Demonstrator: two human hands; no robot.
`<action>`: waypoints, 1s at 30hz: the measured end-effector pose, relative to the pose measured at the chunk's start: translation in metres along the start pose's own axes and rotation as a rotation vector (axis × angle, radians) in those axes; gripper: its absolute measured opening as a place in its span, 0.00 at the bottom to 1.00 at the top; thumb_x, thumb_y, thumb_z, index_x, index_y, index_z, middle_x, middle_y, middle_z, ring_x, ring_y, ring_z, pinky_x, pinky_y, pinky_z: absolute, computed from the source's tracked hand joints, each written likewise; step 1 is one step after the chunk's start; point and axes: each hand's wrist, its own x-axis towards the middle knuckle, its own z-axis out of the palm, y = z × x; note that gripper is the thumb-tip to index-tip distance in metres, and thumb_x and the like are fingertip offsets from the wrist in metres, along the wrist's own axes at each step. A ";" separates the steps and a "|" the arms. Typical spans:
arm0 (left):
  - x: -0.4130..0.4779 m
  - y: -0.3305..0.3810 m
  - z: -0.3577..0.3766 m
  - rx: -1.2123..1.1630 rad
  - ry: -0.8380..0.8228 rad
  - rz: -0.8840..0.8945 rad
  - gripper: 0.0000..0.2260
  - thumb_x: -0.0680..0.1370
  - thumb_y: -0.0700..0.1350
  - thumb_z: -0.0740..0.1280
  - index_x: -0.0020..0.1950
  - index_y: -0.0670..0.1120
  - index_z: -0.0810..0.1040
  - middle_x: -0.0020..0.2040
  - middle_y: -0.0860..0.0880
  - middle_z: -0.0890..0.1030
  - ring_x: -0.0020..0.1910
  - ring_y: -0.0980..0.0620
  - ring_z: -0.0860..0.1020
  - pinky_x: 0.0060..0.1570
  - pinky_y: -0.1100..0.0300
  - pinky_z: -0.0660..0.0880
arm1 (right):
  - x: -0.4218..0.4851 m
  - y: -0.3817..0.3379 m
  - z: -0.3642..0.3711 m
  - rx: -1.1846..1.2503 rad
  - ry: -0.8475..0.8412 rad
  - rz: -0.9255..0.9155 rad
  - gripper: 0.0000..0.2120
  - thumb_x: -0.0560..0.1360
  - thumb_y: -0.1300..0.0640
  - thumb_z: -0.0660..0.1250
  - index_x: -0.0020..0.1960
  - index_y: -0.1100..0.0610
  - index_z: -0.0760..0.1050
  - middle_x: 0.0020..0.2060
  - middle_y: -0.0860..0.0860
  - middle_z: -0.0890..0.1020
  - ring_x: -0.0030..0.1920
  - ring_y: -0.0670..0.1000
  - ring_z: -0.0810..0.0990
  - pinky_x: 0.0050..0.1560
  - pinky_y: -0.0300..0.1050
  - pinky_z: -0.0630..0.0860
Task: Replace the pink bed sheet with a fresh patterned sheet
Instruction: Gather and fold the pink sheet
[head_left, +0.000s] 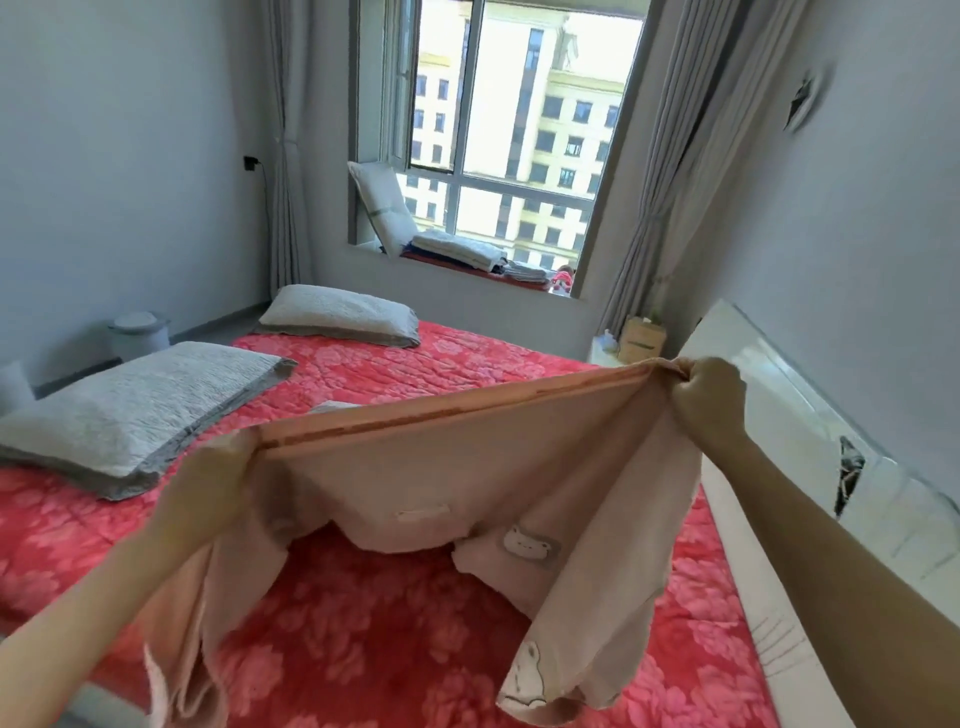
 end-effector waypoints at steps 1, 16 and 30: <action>0.013 0.001 -0.019 -0.023 0.014 -0.024 0.11 0.71 0.38 0.66 0.52 0.41 0.79 0.44 0.43 0.82 0.42 0.42 0.81 0.42 0.51 0.75 | -0.007 0.000 -0.002 0.042 0.021 0.025 0.15 0.73 0.54 0.61 0.46 0.62 0.83 0.42 0.63 0.83 0.47 0.64 0.80 0.46 0.48 0.71; 0.071 0.021 -0.157 0.274 -0.056 0.117 0.15 0.69 0.60 0.58 0.43 0.51 0.75 0.38 0.49 0.81 0.39 0.45 0.80 0.37 0.55 0.71 | 0.049 -0.046 -0.106 0.425 0.080 -0.141 0.21 0.77 0.50 0.61 0.31 0.62 0.66 0.29 0.57 0.70 0.34 0.53 0.67 0.34 0.42 0.64; 0.063 -0.132 -0.034 0.006 -0.085 -0.445 0.16 0.78 0.47 0.55 0.51 0.39 0.78 0.56 0.35 0.78 0.55 0.36 0.75 0.52 0.48 0.70 | 0.010 -0.053 -0.020 -0.114 -0.744 -0.105 0.16 0.66 0.55 0.78 0.32 0.65 0.74 0.29 0.55 0.73 0.33 0.51 0.72 0.30 0.36 0.67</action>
